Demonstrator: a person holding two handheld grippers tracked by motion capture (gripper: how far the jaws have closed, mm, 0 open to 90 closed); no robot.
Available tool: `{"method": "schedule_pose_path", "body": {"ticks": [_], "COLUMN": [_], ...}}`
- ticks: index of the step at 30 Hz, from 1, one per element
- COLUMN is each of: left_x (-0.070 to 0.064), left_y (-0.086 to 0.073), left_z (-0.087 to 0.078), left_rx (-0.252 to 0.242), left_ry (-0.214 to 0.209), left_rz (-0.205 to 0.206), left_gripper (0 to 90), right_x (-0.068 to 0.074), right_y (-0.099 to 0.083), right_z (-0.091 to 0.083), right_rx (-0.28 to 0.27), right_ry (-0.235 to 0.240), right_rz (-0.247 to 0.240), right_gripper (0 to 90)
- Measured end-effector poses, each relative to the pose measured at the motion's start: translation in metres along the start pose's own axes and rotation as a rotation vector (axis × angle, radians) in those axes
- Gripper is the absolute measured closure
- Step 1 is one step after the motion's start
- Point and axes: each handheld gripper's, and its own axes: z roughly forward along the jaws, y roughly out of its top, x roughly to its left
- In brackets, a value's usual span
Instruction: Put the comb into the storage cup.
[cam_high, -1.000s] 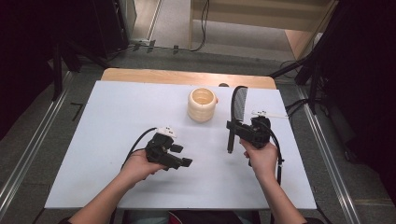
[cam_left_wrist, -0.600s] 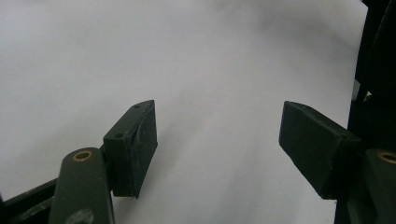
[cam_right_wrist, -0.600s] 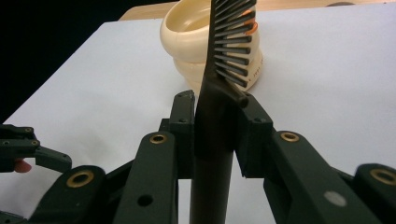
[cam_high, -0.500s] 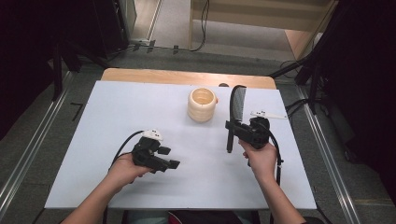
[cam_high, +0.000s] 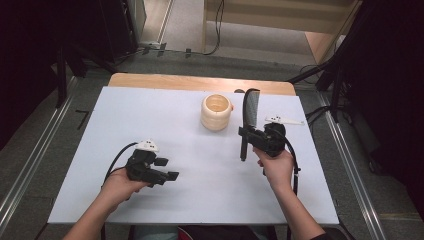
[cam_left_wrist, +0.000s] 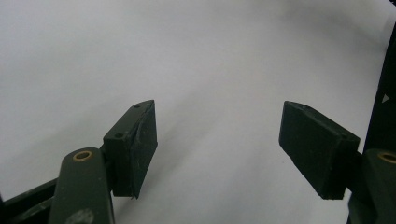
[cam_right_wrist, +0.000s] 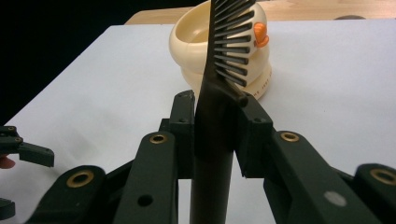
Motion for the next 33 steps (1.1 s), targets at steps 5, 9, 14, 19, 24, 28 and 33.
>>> {"method": "schedule_pose_path", "body": {"ticks": [5, 9, 14, 19, 24, 28, 33], "left_x": [0.003, 0.004, 0.005, 0.007, 0.009, 0.010, 0.011], "left_y": [-0.006, -0.010, -0.016, -0.021, -0.023, -0.024, -0.025], "left_z": [-0.008, -0.013, -0.020, -0.024, -0.027, -0.028, -0.028], "left_rx": [-0.016, -0.026, -0.038, -0.049, -0.051, -0.054, -0.053], "left_ry": [0.014, 0.027, 0.040, 0.046, 0.058, 0.058, 0.057], "left_rz": [-0.021, -0.035, -0.049, -0.062, -0.069, -0.073, -0.079], "left_gripper": [28.6, 28.6, 28.6, 28.6, 28.6, 28.6, 28.7], "right_x": [0.001, 0.002, 0.005, 0.007, 0.010, 0.010, 0.010], "right_y": [0.003, 0.006, 0.010, 0.015, 0.019, 0.024, 0.029], "right_z": [0.001, 0.002, 0.005, 0.007, 0.011, 0.013, 0.015], "right_rx": [-0.011, -0.023, -0.036, -0.046, -0.044, -0.051, -0.053], "right_ry": [0.005, 0.006, 0.006, 0.008, 0.013, 0.013, 0.017], "right_rz": [-0.004, -0.009, -0.025, -0.029, -0.037, -0.027, -0.026], "right_gripper": [69.7, 69.7, 69.7, 69.8, 69.8, 69.8, 69.8]}}
